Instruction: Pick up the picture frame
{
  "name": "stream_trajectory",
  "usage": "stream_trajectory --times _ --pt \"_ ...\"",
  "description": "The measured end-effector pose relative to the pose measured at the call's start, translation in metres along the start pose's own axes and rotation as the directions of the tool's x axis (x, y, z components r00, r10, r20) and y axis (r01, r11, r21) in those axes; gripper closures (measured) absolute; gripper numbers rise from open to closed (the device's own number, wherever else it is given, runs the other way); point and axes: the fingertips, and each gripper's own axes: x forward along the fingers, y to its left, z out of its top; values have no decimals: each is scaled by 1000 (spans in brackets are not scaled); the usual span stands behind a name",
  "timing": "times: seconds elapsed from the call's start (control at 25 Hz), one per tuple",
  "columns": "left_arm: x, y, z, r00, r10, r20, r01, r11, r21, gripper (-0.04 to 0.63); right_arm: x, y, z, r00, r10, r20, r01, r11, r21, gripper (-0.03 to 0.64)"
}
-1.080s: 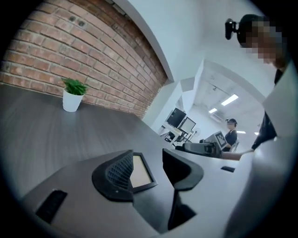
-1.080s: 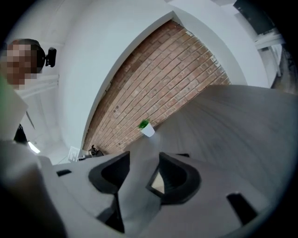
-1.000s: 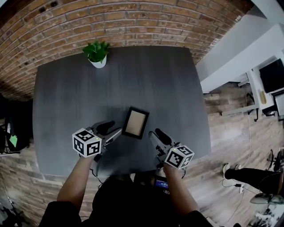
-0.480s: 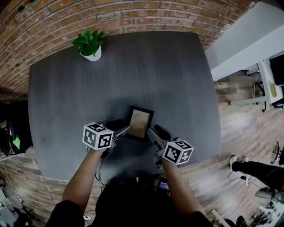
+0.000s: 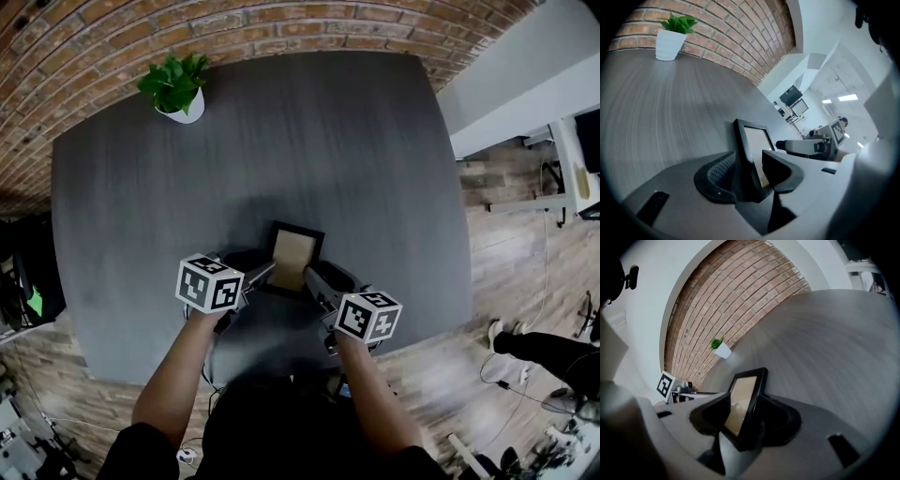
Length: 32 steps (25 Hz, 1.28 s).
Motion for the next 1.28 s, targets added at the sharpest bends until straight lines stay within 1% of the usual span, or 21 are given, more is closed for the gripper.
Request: stream_trajectory --times 0.24,0.4,0.56,0.76,0.88,1.08,1.16,1.28 --pt "4 0 -1 1000 11 -29 -11 1000 5 426 6 1 -7 999 -25 -28 24 999 -44 428" --pt "5 -1 -3 999 25 -47 -25 1000 13 446 9 4 -11 997 -51 -50 47 995 -86 443" --pt "6 -1 -5 997 50 -62 -49 998 25 463 10 1 -13 994 -94 -64 86 989 -119 463" --pt "6 -2 -12 994 65 -90 -63 998 25 511 9 -5 -13 985 -163 -62 150 972 -180 488" --pt "6 -2 -14 994 74 -81 -73 997 11 511 9 -6 -14 979 -191 -66 173 961 -216 491" --pt "1 -6 -12 994 91 -53 -90 996 6 517 7 -6 -16 976 -212 -54 195 954 -226 509" --pt "-2 -7 -11 995 96 -40 -96 995 7 520 4 -5 -15 976 -215 -34 201 952 -229 526" --pt "-7 -10 -11 995 102 -25 -101 995 12 522 0 1 -11 977 -215 3 209 948 -239 534"
